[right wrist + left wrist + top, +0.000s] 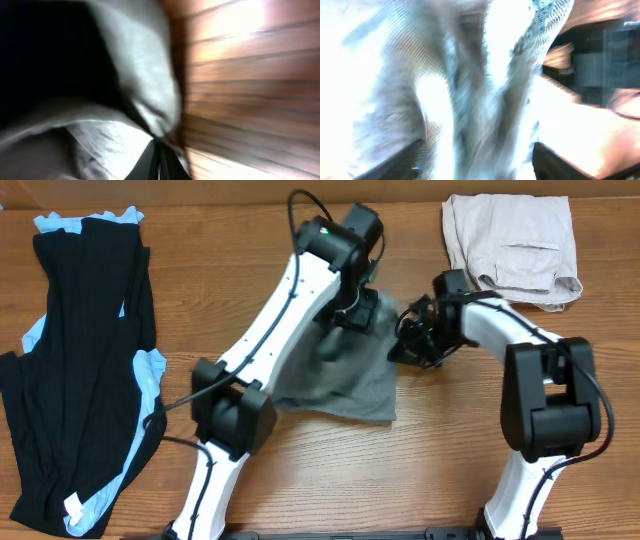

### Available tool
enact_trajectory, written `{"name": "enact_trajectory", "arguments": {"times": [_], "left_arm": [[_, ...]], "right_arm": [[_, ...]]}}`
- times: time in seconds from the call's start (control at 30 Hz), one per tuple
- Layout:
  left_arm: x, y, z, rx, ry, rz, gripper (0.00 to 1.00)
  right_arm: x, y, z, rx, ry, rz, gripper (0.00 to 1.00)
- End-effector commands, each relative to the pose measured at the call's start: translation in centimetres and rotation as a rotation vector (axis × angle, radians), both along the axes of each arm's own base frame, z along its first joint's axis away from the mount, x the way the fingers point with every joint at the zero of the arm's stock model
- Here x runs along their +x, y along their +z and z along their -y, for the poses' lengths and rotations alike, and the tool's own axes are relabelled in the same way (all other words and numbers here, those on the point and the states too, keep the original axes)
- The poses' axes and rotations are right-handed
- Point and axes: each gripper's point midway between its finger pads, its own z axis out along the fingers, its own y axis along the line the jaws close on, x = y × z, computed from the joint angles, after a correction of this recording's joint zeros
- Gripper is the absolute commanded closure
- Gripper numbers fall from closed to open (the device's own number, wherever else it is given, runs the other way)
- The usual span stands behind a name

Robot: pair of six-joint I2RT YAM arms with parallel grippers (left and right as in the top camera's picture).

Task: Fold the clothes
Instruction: 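Lift the left end with the left gripper and fold it over rightward, then grasp the right edge of the folded grey bundle with the right gripper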

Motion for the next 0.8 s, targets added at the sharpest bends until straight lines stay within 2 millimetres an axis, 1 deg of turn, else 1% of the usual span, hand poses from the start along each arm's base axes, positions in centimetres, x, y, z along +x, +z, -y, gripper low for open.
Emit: {"name": "enact_trajectory", "arguments": {"times": [0.0,0.03,0.1,0.17,0.23,0.3,0.4,0.43,0.5,0.57,0.63,0.7,0.73,0.77], "left_arm": [[0.4,-2.1,0.3,0.025,0.004,-0.025,0.08],[0.6,-2.6,0.2,0.029,0.008,-0.032,0.0],[1.0,-2.6,0.1,0.024,0.012,-0.022,0.0],[1.8,-1.9,-0.3,0.015,0.027,0.006,0.0],[2.8,-0.4,-1.2,0.002,0.052,0.041,0.0],[4.0,2.2,-2.8,-0.019,0.092,0.085,0.0],[5.8,6.7,-6.5,-0.055,0.178,0.159,0.0],[6.4,8.2,-8.2,-0.065,0.215,0.187,0.0],[7.4,10.4,-11.7,-0.079,0.289,0.235,0.0],[8.4,11.8,-14.8,-0.087,0.356,0.272,0.01],[9.2,12.5,-17.8,-0.104,0.422,0.293,0.0],[9.6,12.6,-20.1,-0.117,0.472,0.29,0.0],[9.8,12.4,-22.0,-0.121,0.513,0.279,0.0],[9.9,12.2,-22.9,-0.117,0.532,0.276,0.0]], "right_arm": [[4.1,7.1,3.5,0.026,-0.095,0.163,0.82],[4.9,10.3,5.3,0.024,-0.138,0.214,0.68],[5.1,13.1,7.1,0.018,-0.172,0.26,0.55],[4.9,15.0,8.1,0.01,-0.177,0.296,0.43],[4.3,15.4,8.4,0.004,-0.163,0.298,0.32],[3.2,15.0,7.9,0.0,-0.116,0.275,0.22],[1.8,13.6,6.5,0.0,-0.06,0.232,0.09],[1.3,13.0,5.9,-0.003,-0.045,0.217,0.05],[0.6,12.1,4.9,-0.013,-0.017,0.199,0.01],[-0.2,11.0,3.7,-0.017,0.018,0.181,0.0],[-0.9,10.0,2.4,-0.014,0.053,0.173,0.0],[-1.5,9.1,1.2,-0.02,0.08,0.166,0.0],[-2.1,7.9,0.5,-0.065,0.099,0.155,0.0],[-2.3,7.3,0.2,-0.093,0.099,0.15,0.0]]}}
